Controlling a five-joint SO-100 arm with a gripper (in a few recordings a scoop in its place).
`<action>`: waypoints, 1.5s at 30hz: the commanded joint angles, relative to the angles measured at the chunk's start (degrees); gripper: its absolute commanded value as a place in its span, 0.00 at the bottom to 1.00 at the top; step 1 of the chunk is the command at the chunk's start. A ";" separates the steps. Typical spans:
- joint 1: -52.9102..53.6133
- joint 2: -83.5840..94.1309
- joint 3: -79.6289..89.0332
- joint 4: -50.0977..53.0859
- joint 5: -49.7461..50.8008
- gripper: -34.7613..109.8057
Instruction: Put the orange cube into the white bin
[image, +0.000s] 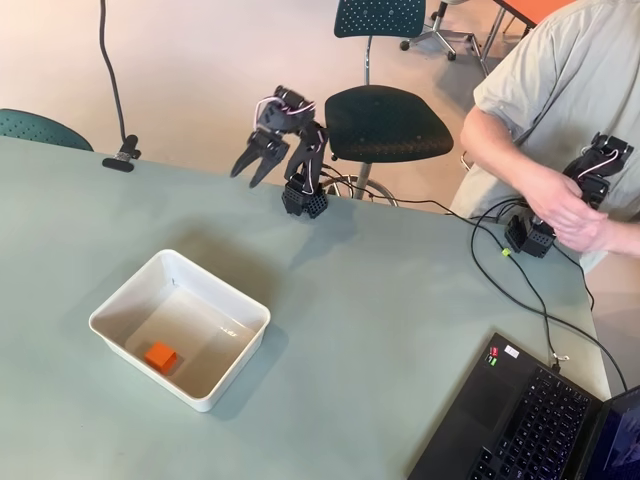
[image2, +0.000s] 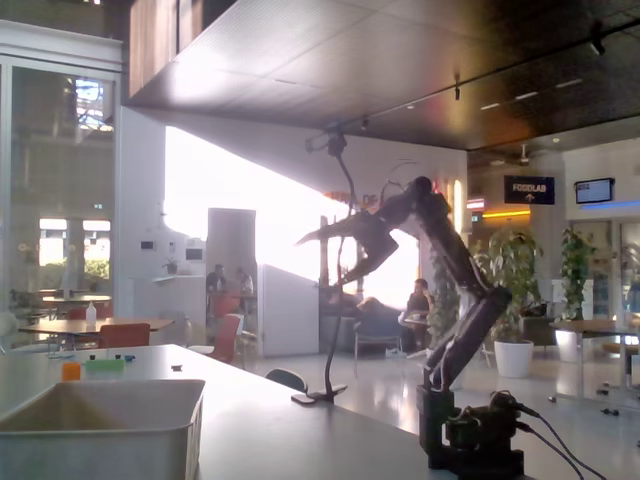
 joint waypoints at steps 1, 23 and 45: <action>-0.26 14.41 14.59 -0.62 -0.62 0.58; -8.61 61.00 95.19 -42.71 -0.79 0.57; -7.56 61.00 96.33 -32.52 -6.94 0.56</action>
